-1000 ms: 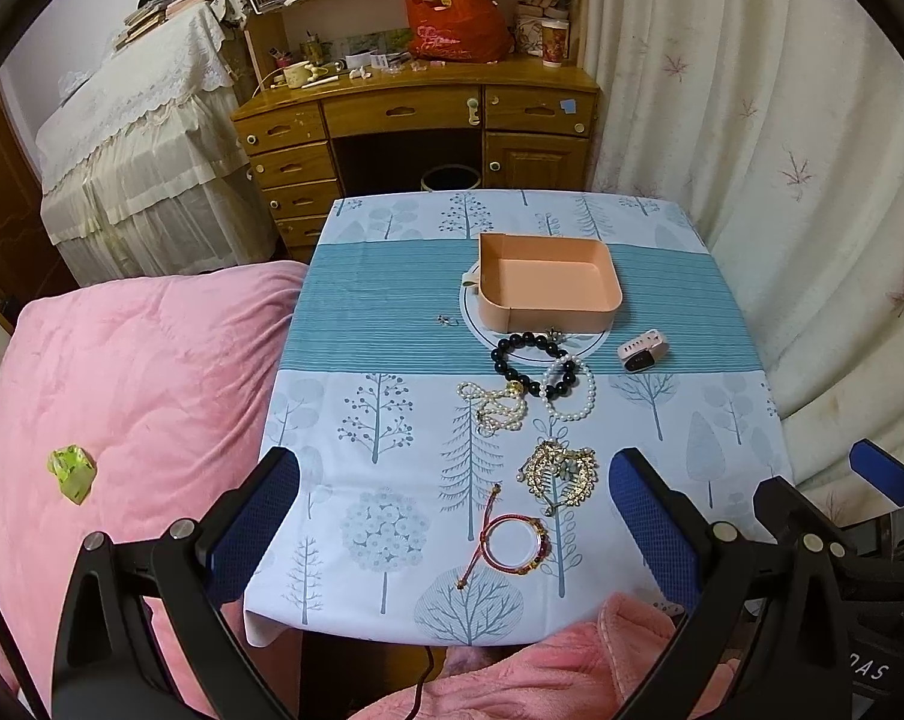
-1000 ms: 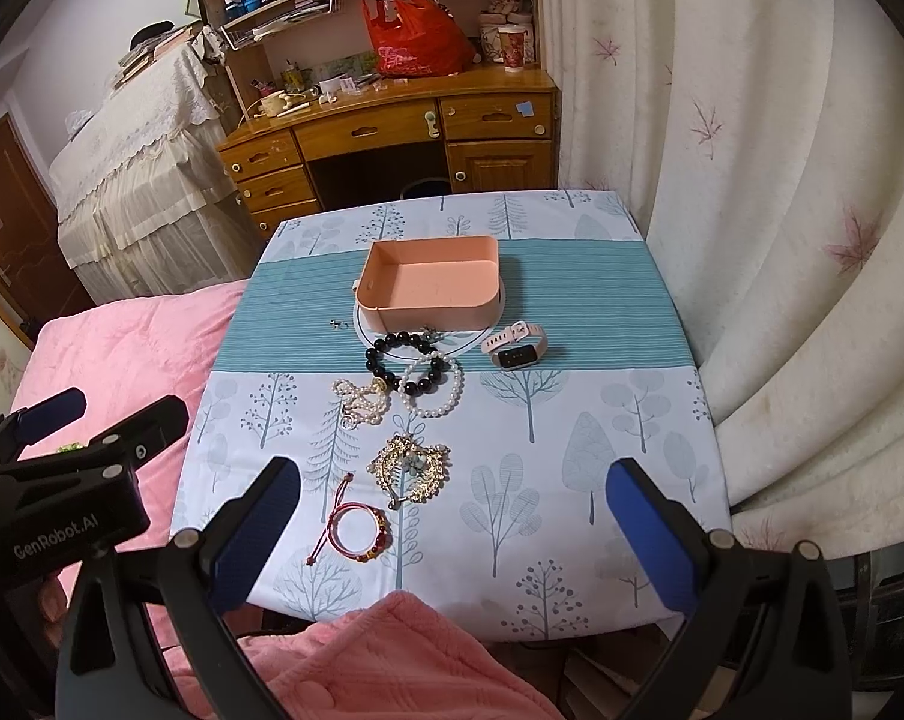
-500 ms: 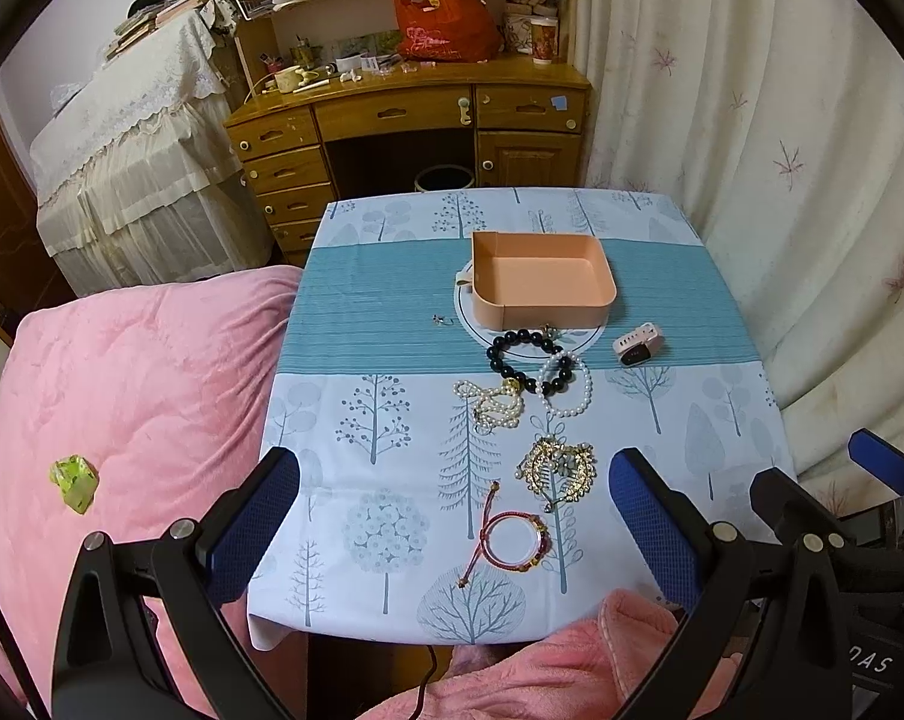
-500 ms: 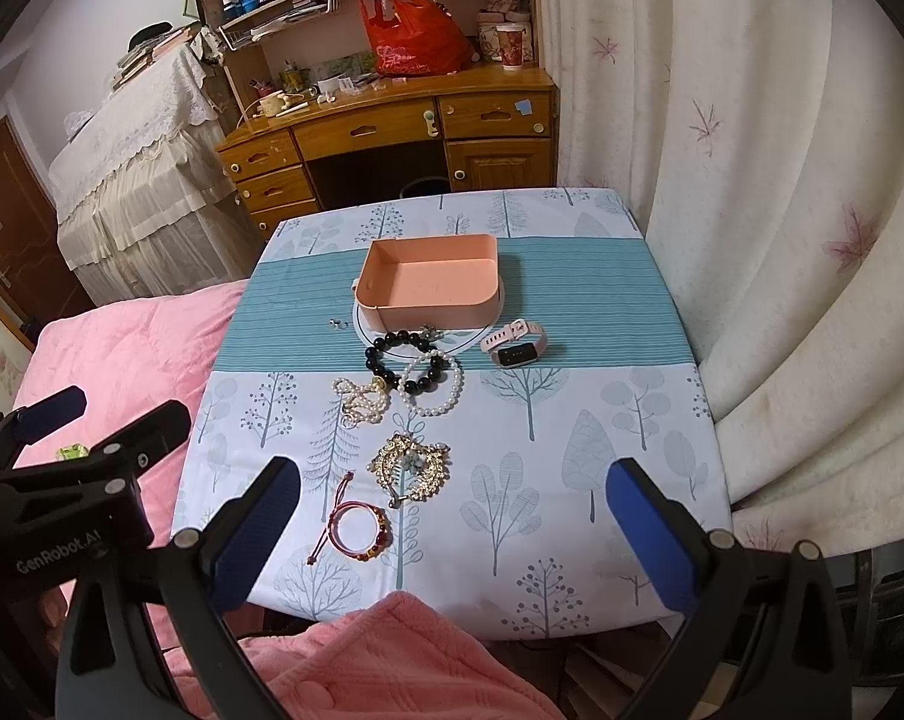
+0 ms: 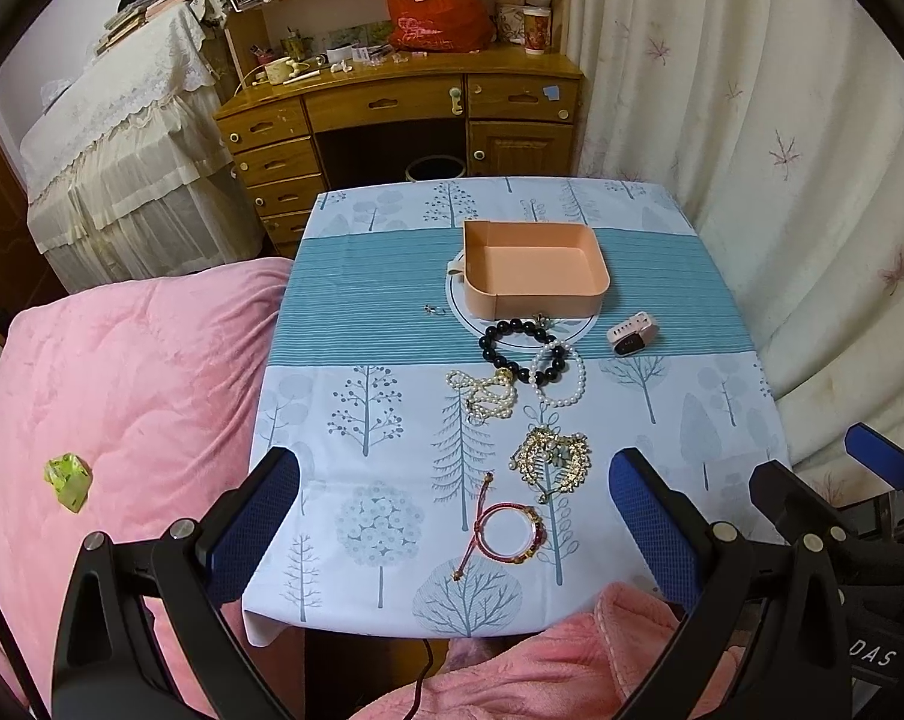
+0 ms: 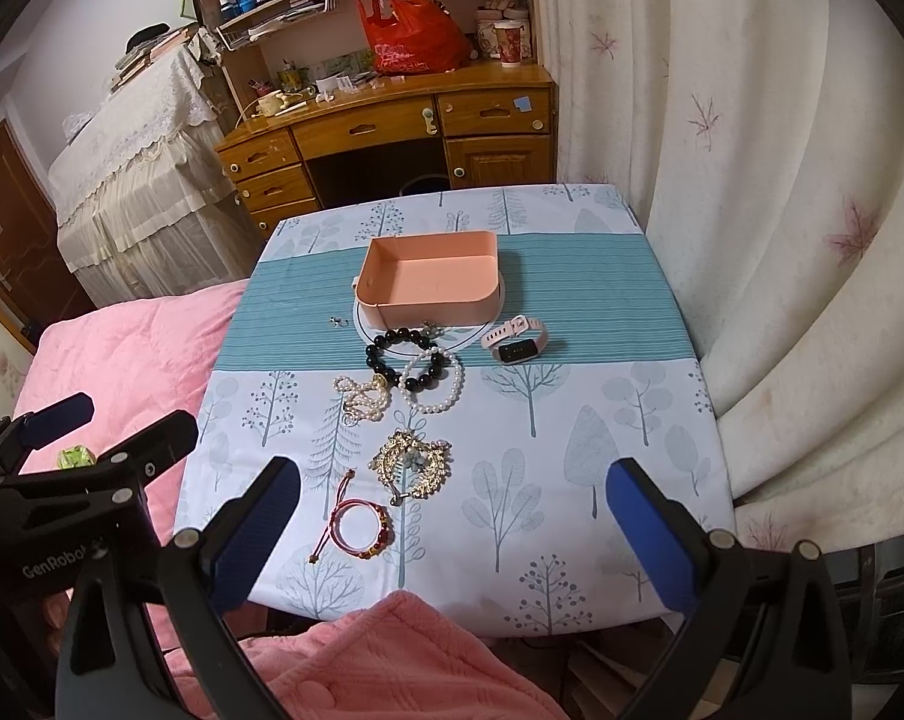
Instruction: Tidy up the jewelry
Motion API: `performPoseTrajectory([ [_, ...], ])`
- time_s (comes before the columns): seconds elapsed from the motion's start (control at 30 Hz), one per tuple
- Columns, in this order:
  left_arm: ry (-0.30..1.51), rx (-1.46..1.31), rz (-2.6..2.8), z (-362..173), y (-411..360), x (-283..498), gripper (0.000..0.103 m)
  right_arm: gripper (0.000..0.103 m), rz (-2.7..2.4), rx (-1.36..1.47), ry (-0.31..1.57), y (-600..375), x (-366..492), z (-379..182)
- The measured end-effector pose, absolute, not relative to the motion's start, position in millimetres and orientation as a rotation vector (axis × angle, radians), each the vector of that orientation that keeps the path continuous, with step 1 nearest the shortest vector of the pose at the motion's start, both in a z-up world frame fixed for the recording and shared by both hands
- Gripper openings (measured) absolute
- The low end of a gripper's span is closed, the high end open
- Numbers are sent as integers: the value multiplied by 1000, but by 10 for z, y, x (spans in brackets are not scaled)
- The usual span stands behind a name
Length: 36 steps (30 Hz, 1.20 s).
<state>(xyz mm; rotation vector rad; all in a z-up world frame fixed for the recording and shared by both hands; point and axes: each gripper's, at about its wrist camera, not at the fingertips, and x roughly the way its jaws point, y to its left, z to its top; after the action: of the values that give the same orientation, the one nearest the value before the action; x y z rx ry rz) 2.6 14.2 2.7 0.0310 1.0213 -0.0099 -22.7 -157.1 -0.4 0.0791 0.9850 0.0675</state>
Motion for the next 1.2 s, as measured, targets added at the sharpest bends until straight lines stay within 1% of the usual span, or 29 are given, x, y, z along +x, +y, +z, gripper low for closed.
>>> performPoseTrajectory([
  [0.13, 1038, 14, -28, 4, 164, 54, 102, 102, 77, 86, 998, -1565, -221, -22],
  [0.37, 1162, -59, -70, -291, 280, 148, 102, 102, 63, 97, 1044, -1576, -214, -214],
  [0.47, 1134, -130, -88, -341, 383, 115, 102, 102, 55, 113, 1051, -1606, -214, -256],
  [0.67, 1100, -106, -39, -412, 516, 150, 102, 102, 173, 205, 999, -1636, -249, -301],
  [0.8, 1144, -71, -50, -568, 579, 219, 102, 102, 145, 224, 961, -1616, -233, -346],
  [1.0, 1277, -22, -86, -1119, 509, 267, 102, 102, 42, 147, 881, -1628, -150, -558],
  [1.13, 1342, -8, -100, -1523, 364, 316, 101, 102, -1, 102, 865, -1704, 118, -858],
  [1.2, 1383, -40, -110, -1698, 310, 336, 99, 102, -11, 66, 846, -1747, 314, -1041],
])
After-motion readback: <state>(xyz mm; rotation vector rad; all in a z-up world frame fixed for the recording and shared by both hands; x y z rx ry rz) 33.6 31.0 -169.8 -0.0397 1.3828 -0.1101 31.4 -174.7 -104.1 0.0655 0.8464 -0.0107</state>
